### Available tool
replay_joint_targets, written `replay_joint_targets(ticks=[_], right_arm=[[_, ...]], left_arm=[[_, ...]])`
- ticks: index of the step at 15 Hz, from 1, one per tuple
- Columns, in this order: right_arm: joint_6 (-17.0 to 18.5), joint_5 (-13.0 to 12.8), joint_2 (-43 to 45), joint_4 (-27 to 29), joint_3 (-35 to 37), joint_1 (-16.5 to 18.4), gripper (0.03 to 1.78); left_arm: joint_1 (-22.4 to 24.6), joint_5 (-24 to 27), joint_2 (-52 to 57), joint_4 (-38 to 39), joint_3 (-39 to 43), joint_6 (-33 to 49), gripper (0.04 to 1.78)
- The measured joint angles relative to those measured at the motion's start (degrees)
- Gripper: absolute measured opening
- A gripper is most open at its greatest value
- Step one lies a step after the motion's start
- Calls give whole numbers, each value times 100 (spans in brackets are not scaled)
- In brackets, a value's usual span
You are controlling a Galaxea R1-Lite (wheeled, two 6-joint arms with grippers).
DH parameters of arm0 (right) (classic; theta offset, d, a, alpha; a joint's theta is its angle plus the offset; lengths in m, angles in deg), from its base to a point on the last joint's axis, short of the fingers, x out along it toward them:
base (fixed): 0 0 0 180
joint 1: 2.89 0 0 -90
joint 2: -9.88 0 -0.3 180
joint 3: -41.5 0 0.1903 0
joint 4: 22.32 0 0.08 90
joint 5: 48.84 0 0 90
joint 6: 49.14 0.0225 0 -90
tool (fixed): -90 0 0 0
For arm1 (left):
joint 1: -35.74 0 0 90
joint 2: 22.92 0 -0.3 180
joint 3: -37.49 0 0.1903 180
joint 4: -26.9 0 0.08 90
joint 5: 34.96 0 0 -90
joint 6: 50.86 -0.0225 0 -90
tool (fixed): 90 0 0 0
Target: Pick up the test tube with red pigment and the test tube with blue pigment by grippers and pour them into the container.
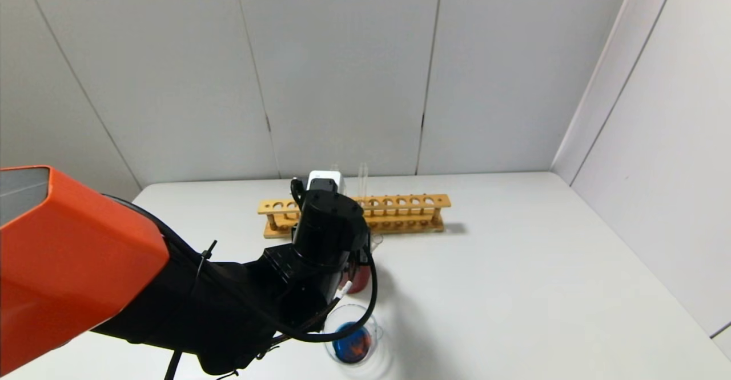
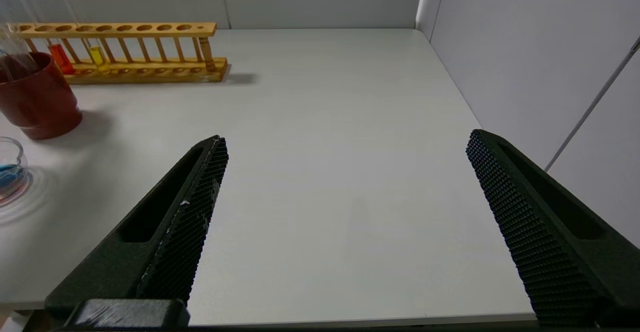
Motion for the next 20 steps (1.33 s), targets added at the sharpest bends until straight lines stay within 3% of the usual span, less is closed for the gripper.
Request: replay_joint_targets(ticks=[6,9,11,16,20], right_arm=[[2,0,0,0,0,0,174],[0,0,0,0,0,0,174],[0,-2,0,-2,0,0,174],[0,-2,0,-2,0,0,174],[0,-2,0,-2,0,-2,174]], left_arm=[[-15,4,-111,0,9,2,30],[-26,0,-116,0,15,-5,42],[-43,-7,-107,0,22,-28,64],[-111,-32,72,-11,87,-132,144],[-205,-169,722,-45,201,-656,174]])
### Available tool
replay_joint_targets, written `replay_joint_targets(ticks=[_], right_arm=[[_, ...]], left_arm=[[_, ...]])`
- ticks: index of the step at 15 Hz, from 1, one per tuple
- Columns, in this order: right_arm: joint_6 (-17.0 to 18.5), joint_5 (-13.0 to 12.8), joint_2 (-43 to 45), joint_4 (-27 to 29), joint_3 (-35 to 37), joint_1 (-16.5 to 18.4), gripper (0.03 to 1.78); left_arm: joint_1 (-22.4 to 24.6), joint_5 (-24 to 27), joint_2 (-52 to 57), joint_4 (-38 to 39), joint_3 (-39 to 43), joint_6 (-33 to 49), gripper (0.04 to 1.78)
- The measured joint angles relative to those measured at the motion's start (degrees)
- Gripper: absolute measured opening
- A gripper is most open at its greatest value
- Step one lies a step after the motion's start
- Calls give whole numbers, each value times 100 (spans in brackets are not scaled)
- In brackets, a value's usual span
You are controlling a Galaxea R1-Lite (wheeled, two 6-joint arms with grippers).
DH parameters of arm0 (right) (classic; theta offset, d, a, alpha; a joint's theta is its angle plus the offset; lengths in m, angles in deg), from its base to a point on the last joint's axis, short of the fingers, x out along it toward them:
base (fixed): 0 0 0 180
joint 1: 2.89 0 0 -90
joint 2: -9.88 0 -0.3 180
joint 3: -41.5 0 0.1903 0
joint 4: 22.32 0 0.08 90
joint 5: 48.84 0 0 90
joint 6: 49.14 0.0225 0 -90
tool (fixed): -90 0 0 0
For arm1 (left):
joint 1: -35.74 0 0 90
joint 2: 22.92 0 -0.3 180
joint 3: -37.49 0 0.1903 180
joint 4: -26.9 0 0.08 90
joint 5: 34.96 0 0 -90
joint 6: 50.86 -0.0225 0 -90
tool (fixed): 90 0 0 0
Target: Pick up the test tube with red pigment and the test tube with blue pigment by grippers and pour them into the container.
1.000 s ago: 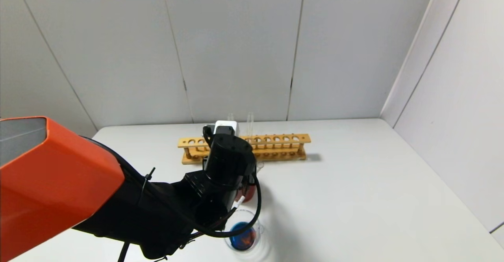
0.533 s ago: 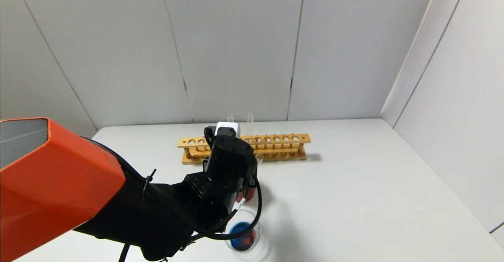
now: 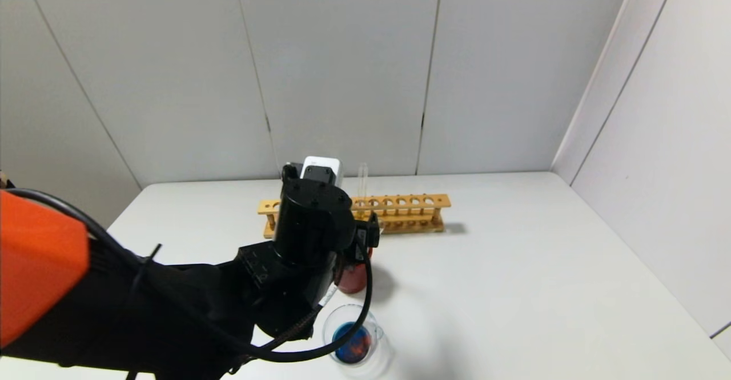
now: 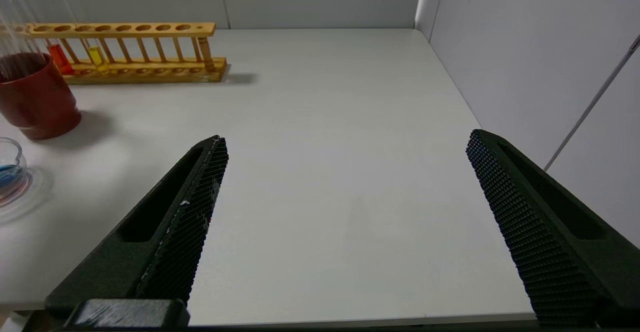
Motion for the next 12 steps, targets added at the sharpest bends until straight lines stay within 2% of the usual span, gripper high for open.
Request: replay_joint_targets(ticks=[3,6,9,12], right_arm=[[0,0,0,0,0,0,174],[0,2,0,0,0,-2,174],[0,-2,0,0,0,2,174],[0,0,0,2,0,2,174]], left_arm=[[6,-315,1023,-187,244,-592,175],[190,-560,2389,-873,579,-866,175],[916,-623,3864,-1753,962,-973,175],[2266,-539,5149,-2486,1289,-1009,175]])
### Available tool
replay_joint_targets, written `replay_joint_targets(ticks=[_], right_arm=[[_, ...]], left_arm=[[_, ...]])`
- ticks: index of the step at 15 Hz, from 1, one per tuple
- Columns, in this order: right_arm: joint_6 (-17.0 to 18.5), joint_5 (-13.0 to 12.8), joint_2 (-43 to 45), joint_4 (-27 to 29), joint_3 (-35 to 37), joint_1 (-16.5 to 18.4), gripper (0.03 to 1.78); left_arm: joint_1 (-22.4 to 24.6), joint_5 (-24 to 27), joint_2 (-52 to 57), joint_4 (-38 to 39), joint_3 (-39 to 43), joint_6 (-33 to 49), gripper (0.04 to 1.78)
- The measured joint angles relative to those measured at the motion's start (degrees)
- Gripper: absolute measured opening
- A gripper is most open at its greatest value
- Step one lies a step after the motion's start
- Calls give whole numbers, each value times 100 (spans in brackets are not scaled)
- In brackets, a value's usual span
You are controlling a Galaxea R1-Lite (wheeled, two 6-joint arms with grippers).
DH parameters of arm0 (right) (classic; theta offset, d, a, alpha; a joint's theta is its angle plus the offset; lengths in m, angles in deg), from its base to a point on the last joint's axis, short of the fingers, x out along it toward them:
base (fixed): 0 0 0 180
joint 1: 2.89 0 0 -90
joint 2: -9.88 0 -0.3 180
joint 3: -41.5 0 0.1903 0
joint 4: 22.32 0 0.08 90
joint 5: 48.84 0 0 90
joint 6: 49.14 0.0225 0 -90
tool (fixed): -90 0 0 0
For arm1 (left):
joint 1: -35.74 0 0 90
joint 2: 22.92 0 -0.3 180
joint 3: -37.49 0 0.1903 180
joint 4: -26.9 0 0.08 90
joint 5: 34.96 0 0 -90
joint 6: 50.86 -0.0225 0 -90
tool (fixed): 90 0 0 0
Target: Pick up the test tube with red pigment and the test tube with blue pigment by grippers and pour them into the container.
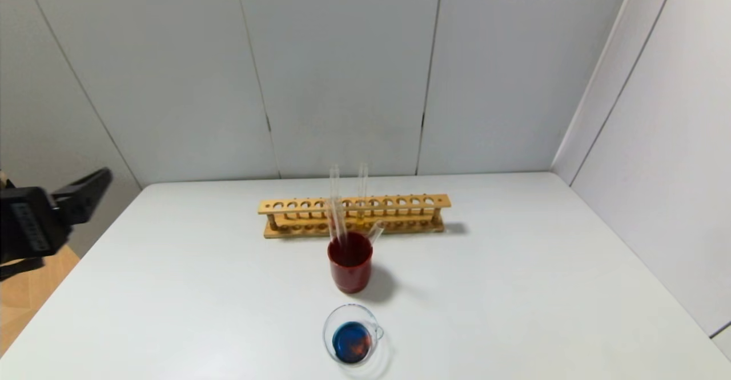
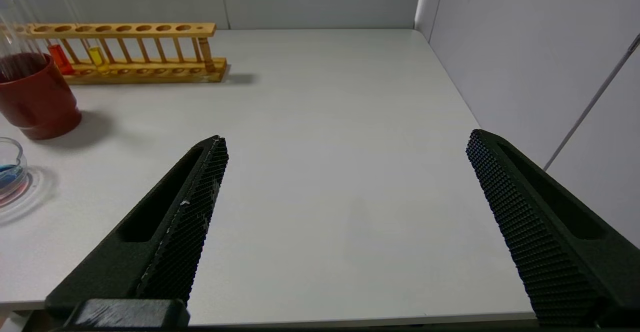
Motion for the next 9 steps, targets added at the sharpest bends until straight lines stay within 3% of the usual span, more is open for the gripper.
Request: replay_joint_targets(ticks=[4,6,9], right_arm=[[0,0,0,-2,0,-2,174],[0,0,0,-2,0,-5,174],[0,0,0,-5,0,2,174]], left_arm=[[1882,530,1718,-1135,234,-82,175],[2254,957,2651,-1771,296,-228,175],[2519,2231,3969,-2441,611,-239,175]])
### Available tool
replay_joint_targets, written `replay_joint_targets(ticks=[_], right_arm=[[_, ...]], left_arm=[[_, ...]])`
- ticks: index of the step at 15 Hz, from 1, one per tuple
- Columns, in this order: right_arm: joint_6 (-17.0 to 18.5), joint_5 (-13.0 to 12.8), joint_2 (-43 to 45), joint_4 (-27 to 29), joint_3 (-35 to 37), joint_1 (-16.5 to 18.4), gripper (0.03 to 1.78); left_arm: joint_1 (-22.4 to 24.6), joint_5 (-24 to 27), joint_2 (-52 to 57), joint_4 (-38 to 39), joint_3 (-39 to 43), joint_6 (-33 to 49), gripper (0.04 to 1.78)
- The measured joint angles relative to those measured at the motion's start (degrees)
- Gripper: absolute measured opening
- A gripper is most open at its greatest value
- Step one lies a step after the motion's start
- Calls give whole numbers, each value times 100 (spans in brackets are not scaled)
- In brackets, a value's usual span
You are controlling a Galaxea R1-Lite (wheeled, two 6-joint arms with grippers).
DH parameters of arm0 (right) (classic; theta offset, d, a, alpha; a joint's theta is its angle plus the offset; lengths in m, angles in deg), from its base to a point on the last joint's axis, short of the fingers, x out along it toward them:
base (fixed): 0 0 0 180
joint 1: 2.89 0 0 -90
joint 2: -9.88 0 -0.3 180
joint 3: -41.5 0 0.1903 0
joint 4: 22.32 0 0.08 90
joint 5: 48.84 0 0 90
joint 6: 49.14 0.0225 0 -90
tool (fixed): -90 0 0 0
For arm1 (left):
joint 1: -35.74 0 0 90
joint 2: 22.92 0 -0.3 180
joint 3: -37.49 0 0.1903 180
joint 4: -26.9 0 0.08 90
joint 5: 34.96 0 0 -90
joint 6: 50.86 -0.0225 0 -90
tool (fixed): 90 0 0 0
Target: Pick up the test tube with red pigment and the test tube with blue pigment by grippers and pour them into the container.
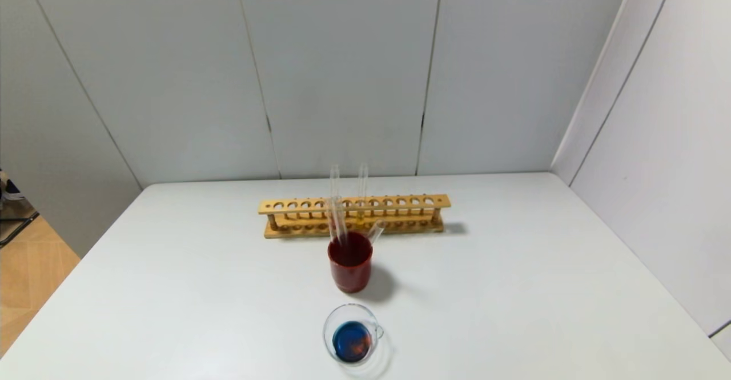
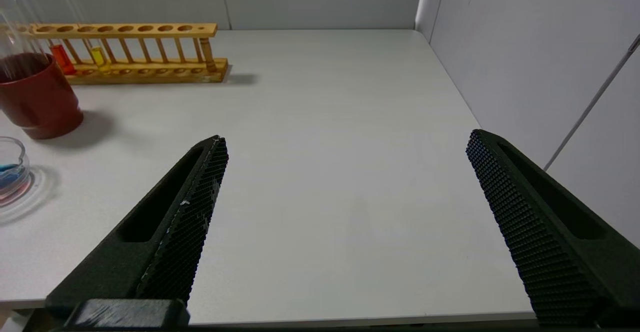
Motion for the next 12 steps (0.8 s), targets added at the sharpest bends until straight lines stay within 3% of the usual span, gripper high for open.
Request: replay_joint_targets(ticks=[2,4,8,12], right_arm=[[0,0,0,2,0,-2,174],[0,-2,0,5,0,-2,174],[0,-2,0,2,0,-5,174],[0,0,0,2,0,-2,174]], left_arm=[[76,1097,719,-56,491,123,175],[118,1871,1114,154,1152,567,175],[138,2032,1379,834,2542,538,175],[160,1936,1415,809,2782,-263,175]])
